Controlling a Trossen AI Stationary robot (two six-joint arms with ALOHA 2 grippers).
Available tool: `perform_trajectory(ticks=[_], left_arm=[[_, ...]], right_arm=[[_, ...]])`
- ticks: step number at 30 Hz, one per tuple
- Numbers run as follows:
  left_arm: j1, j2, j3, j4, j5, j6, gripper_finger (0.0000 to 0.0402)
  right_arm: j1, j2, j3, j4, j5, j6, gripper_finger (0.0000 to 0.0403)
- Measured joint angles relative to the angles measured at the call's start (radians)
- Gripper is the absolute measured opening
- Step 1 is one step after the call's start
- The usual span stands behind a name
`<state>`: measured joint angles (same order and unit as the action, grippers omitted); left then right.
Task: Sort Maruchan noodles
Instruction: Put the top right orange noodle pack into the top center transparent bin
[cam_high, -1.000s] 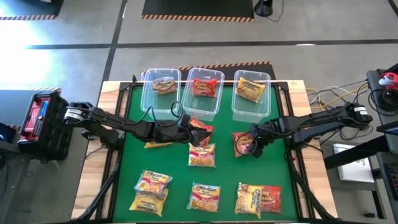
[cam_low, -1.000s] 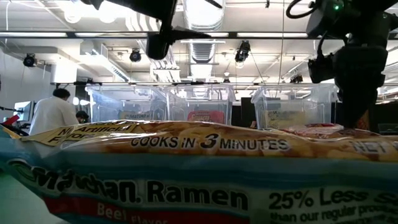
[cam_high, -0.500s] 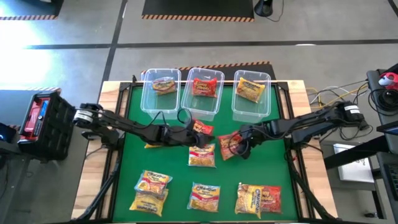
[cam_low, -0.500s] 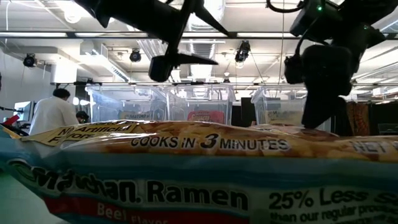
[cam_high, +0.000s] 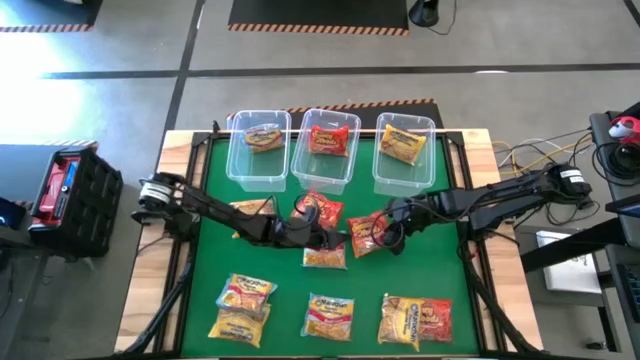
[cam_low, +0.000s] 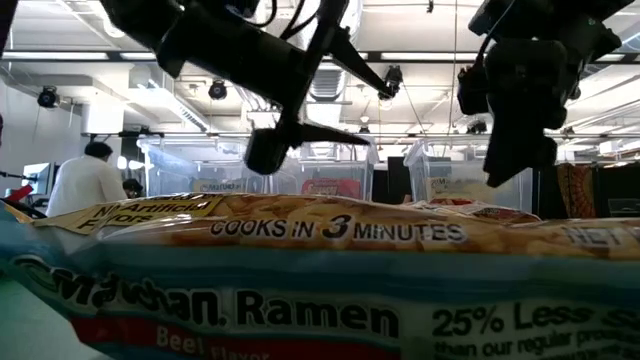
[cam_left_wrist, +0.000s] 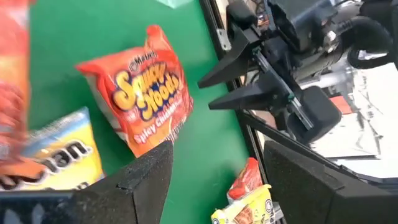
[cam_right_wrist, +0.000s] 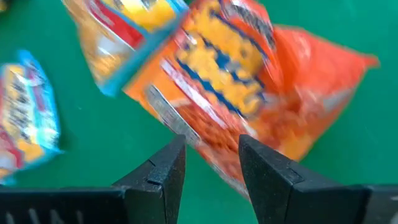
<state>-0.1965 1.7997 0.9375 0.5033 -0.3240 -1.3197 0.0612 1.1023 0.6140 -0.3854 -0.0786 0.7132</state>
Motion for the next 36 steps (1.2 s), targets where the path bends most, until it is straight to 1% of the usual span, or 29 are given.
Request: perform_trajectory(ticks=[4, 6, 11, 17, 23, 26, 30, 36], left_arm=[[-0.001, 0.063, 0.001, 0.14, 0.0, -0.008, 0.0233], [-0.001, 0.089, 0.013, 0.168, -0.005, -0.008, 0.0233], [-0.001, 0.142, 0.063, 0.161, -0.007, -0.008, 0.0233], [0.0, 0.184, 0.1, 0.161, -0.007, -0.007, 0.0233], [0.0, 0.184, 0.1, 0.119, -0.047, -0.017, 0.0233], [0.0, 0.184, 0.1, 0.117, -0.054, -0.02, 0.0233], [0.0, 0.183, 0.1, 0.116, -0.053, -0.023, 0.0233], [-0.002, 0.183, 0.111, 0.117, -0.052, -0.025, 0.0233]], right_arm=[[0.011, 0.007, -0.005, -0.053, 0.0, 0.001, 0.0137], [0.02, 0.008, -0.012, -0.059, 0.0, 0.001, 0.0137], [0.029, 0.014, -0.03, -0.055, 0.001, -0.003, 0.0132], [0.028, 0.025, -0.068, -0.04, 0.033, -0.013, 0.013], [0.028, 0.033, -0.108, -0.032, 0.08, -0.02, 0.0121], [0.028, 0.033, -0.126, -0.013, 0.082, -0.017, 0.0121], [0.028, 0.027, -0.115, -0.031, 0.074, -0.003, 0.012], [0.031, -0.003, -0.036, -0.031, 0.055, 0.02, 0.0119]])
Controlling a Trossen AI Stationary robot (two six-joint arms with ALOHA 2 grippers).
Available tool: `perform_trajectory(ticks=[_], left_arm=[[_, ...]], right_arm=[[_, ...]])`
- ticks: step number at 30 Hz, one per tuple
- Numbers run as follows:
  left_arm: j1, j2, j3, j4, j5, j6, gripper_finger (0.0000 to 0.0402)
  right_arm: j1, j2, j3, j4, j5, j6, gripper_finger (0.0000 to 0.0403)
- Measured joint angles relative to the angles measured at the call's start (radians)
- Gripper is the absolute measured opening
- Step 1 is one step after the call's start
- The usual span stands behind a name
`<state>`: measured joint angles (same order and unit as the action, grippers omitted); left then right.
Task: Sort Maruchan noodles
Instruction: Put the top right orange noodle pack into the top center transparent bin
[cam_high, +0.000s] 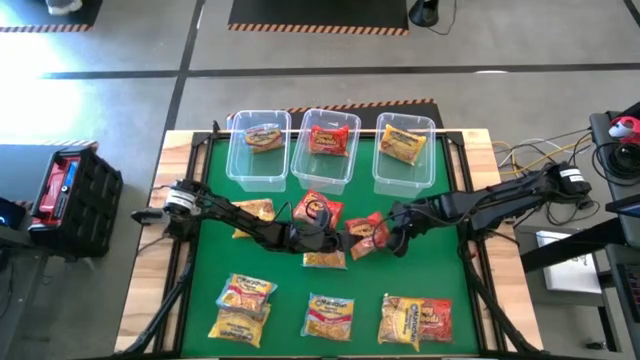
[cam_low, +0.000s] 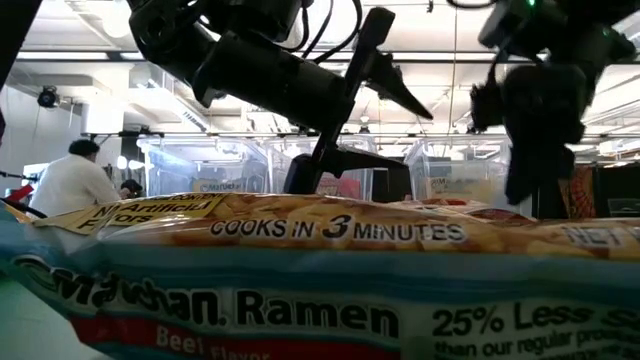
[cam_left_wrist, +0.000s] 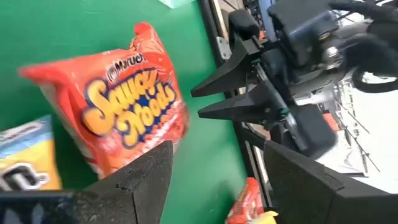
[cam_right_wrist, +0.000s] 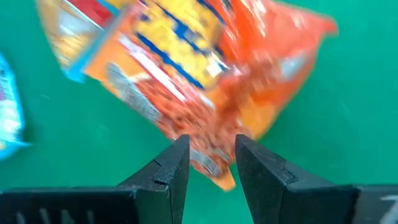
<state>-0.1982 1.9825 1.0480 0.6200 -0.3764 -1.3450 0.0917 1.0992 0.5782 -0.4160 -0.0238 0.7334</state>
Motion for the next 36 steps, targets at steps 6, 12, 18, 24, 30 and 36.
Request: perform_trajectory(ticks=[6, 12, 18, 24, 30, 36], left_arm=[[-0.004, -0.001, 0.015, -0.003, 0.012, 0.0, 0.0233], [-0.007, -0.001, 0.02, -0.004, 0.027, 0.0, 0.0233], [-0.006, -0.001, 0.02, -0.01, 0.027, -0.003, 0.0233], [-0.005, -0.001, 0.02, -0.053, 0.026, -0.011, 0.0233], [0.001, -0.001, 0.02, -0.11, 0.026, -0.015, 0.0233], [0.005, -0.036, 0.02, -0.118, 0.027, 0.081, 0.0233]], right_arm=[[0.0, 0.006, 0.022, 0.03, 0.0, -0.025, 0.0118], [0.0, 0.052, -0.006, 0.034, 0.011, -0.03, 0.0116], [0.002, 0.118, -0.016, 0.088, 0.027, -0.054, 0.0115], [0.002, 0.196, -0.016, 0.17, 0.028, -0.075, 0.0108], [0.002, 0.261, -0.016, 0.248, 0.026, -0.081, 0.0105], [0.002, 0.328, -0.018, 0.252, 0.02, -0.083, 0.0105]])
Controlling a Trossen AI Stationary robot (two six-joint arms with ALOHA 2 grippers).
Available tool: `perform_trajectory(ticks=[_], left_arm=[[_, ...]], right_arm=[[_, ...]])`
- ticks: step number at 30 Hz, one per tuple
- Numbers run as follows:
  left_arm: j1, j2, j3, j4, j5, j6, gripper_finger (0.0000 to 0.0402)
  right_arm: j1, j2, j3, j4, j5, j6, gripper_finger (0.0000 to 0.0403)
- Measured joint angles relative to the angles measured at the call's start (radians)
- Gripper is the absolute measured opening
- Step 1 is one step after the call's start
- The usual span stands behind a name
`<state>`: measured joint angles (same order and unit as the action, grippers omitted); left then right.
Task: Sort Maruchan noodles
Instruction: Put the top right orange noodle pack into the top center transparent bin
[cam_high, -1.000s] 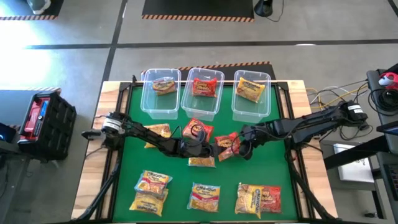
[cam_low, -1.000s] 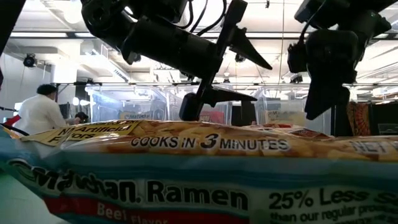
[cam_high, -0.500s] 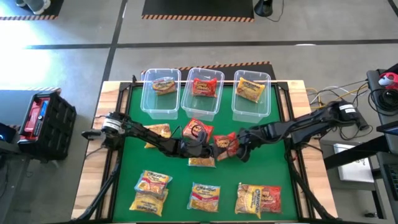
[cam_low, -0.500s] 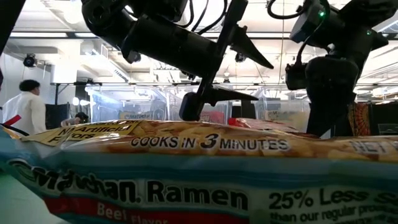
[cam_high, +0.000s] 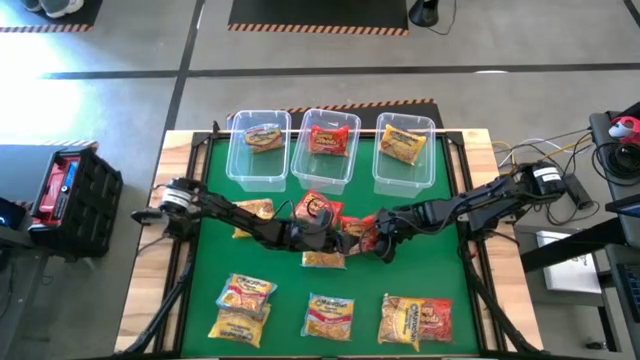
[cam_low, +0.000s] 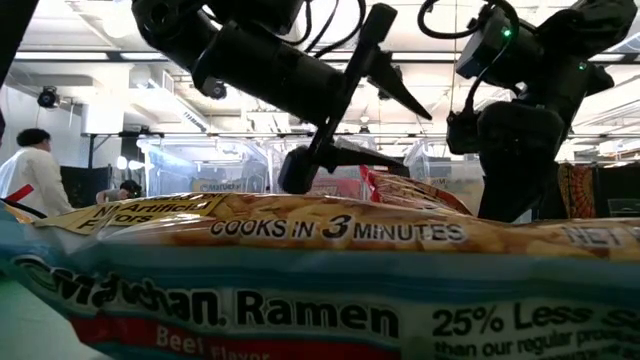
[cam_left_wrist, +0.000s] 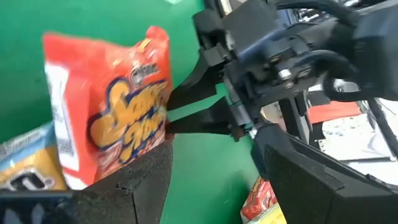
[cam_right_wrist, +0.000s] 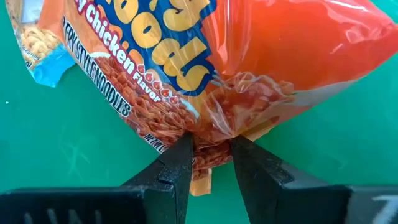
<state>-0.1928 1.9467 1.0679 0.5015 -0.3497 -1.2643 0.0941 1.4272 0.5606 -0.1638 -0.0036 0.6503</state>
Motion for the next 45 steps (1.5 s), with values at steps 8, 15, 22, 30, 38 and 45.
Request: perform_trajectory(ticks=[8, 15, 22, 30, 38, 45], left_arm=[[0.0, -0.053, 0.0, -0.138, -0.009, 0.151, 0.0233], [0.004, -0.074, 0.0, -0.183, -0.035, 0.227, 0.0233], [0.01, -0.07, 0.0, -0.281, -0.037, 0.174, 0.0233], [0.013, -0.046, 0.0, -0.276, -0.037, 0.174, 0.0233], [0.014, -0.023, 0.0, -0.26, -0.037, 0.174, 0.0233], [0.018, -0.012, 0.0, -0.257, -0.037, 0.174, 0.0233]], right_arm=[[0.0, 0.055, -0.003, 0.007, 0.002, -0.011, 0.0105], [0.0, 0.079, -0.003, 0.024, 0.004, -0.016, 0.0106], [0.0, 0.081, -0.004, 0.041, 0.007, -0.067, 0.0103], [0.0, 0.082, -0.005, 0.066, 0.011, -0.075, 0.0103], [0.0, 0.082, -0.005, 0.155, 0.011, -0.09, 0.0102], [0.0, 0.082, -0.005, 0.231, 0.01, -0.128, 0.0102]])
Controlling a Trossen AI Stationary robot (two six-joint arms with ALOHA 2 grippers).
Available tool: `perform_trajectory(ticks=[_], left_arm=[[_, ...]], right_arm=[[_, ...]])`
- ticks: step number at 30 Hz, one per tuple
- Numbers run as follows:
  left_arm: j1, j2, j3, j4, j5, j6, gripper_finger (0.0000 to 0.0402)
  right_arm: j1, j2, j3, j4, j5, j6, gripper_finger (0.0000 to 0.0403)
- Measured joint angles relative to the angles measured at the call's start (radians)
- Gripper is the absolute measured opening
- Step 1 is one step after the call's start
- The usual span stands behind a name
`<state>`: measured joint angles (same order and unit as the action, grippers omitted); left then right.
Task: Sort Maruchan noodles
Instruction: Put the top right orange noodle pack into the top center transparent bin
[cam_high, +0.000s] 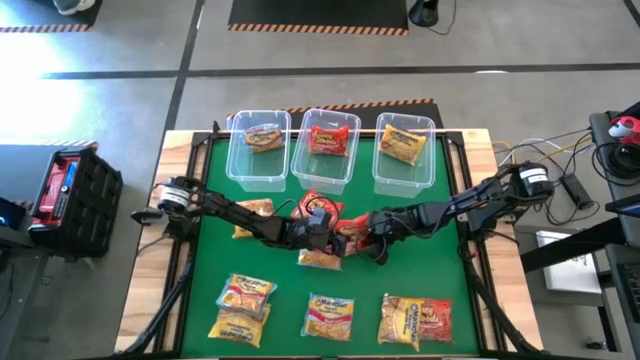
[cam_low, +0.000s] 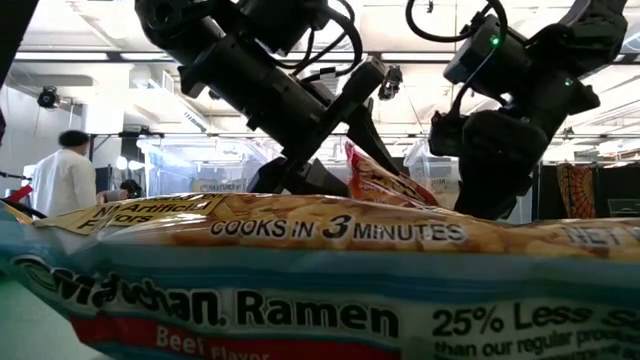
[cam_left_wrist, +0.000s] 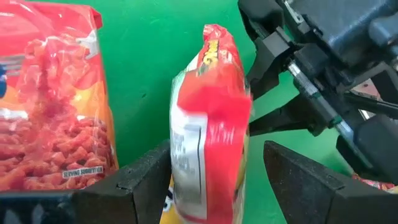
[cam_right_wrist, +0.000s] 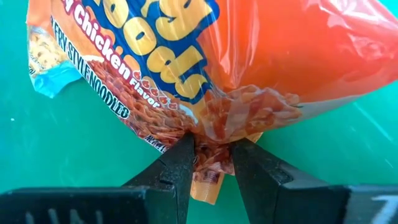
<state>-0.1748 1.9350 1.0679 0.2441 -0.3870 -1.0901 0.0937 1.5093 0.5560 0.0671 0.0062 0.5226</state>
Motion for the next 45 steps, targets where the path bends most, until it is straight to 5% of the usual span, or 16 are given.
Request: perform_trajectory(ticks=[16, 28, 37, 45], left_arm=[[0.001, 0.0, 0.0, 0.002, 0.01, 0.011, 0.0226], [0.001, 0.0, 0.0, 0.008, 0.057, 0.003, 0.0098], [-0.002, -0.03, 0.0, 0.0, 0.117, -0.011, 0.0128], [-0.001, -0.117, 0.0, 0.0, 0.117, 0.065, 0.0088]], right_arm=[[0.0, 0.001, 0.0, 0.104, -0.004, -0.011, 0.0102], [-0.001, -0.021, 0.0, 0.083, -0.087, 0.022, 0.0102], [0.0, -0.182, 0.0, -0.181, -0.171, 0.062, 0.0102], [0.0, -0.305, 0.0, -0.372, -0.163, 0.056, 0.0102]])
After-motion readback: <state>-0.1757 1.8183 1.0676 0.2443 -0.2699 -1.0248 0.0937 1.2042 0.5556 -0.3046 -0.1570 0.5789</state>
